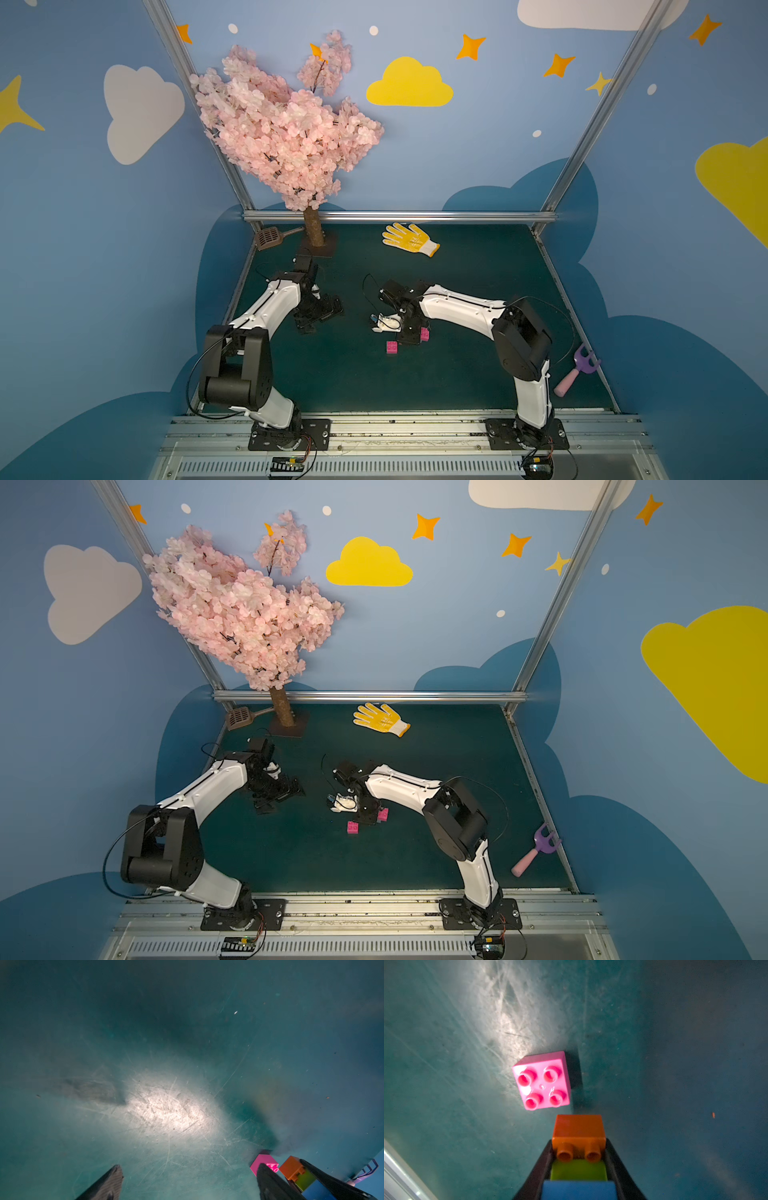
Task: Assemble the letter y with lego
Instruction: Pick up the lego brick from the center of the board.
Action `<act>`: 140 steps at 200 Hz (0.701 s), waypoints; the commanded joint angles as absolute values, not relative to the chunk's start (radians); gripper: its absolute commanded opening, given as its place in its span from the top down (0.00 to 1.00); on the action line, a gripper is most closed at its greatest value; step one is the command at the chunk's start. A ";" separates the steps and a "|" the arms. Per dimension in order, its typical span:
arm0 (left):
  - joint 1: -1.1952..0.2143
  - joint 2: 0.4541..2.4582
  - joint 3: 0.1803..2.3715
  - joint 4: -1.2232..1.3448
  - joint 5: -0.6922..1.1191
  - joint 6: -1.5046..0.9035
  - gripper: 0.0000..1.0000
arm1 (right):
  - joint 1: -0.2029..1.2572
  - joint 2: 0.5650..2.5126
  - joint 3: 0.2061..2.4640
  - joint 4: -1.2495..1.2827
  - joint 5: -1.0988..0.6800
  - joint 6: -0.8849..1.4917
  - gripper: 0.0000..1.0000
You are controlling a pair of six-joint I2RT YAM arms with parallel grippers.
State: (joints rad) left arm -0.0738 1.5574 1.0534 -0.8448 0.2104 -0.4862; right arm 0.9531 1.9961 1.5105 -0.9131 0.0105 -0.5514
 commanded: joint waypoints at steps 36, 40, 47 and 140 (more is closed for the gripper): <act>-0.069 1.555 1.049 -0.848 0.224 -0.484 0.00 | 0.986 1.938 1.498 -0.920 -0.001 -0.591 0.98; -0.069 1.555 1.049 -0.848 0.223 -0.485 0.00 | 0.987 1.939 1.499 -0.922 -0.002 -0.592 0.97; -0.069 1.556 1.048 -0.848 0.224 -0.486 0.00 | 0.991 1.940 1.502 -0.923 -0.001 -0.594 0.98; -0.069 1.556 1.048 -0.848 0.223 -0.485 0.00 | 1.025 1.977 1.540 -0.937 0.014 -0.606 0.98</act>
